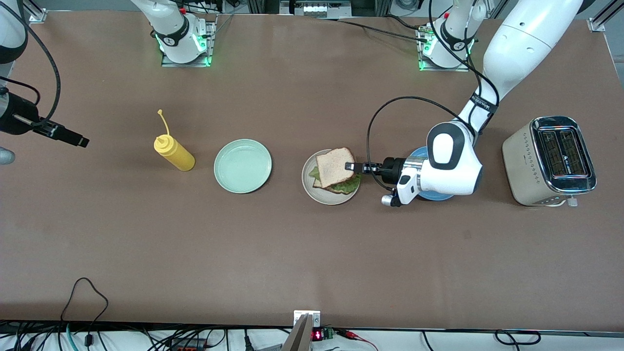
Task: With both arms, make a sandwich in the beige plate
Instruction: 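Lower the toast onto the lettuce and release it with the left gripper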
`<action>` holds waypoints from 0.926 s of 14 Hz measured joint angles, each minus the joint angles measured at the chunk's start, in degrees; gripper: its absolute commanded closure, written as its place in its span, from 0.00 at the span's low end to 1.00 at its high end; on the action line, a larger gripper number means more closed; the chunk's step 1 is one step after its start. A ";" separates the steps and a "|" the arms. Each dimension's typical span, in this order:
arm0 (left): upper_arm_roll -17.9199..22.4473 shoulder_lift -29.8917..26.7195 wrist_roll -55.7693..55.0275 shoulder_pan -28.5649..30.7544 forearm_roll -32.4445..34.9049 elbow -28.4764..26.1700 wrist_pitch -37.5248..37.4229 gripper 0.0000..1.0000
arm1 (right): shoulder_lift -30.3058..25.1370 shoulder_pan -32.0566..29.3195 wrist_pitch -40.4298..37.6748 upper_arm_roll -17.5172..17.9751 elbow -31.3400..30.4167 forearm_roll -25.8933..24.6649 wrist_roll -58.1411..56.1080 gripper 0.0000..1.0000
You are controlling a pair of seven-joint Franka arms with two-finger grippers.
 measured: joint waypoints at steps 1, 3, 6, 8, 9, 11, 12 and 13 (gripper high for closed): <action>0.18 0.20 1.98 0.08 -0.76 -0.52 0.00 0.99 | -0.03 0.06 -0.02 0.36 0.00 1.03 3.42 0.00; 0.26 1.36 6.34 0.11 -1.25 -1.14 0.02 0.99 | -0.12 0.15 -0.05 0.69 0.00 2.10 7.49 0.00; 0.36 2.71 11.29 0.12 -2.42 -1.17 0.21 1.00 | -0.13 0.13 -0.08 0.68 0.00 2.13 7.75 0.00; 0.55 3.58 16.33 0.12 -2.72 -1.18 0.28 1.00 | -0.14 0.14 -0.61 0.69 0.00 2.10 6.41 0.00; 0.88 4.19 18.69 0.14 -2.90 -1.17 0.30 1.00 | -0.16 0.14 -1.48 0.69 0.00 2.00 3.93 0.00; 1.33 5.29 21.20 0.20 -3.01 -1.16 0.30 0.99 | -0.17 0.06 -2.56 0.68 -0.11 1.81 -1.26 0.00; 1.37 5.62 21.70 0.21 -3.01 -1.13 0.30 0.99 | -0.17 -0.02 -2.83 0.66 -0.44 1.79 -2.75 0.00; 1.37 5.88 22.04 0.20 -3.02 -1.11 0.30 0.99 | -0.16 -0.08 -3.04 0.66 -0.90 1.62 -3.60 0.00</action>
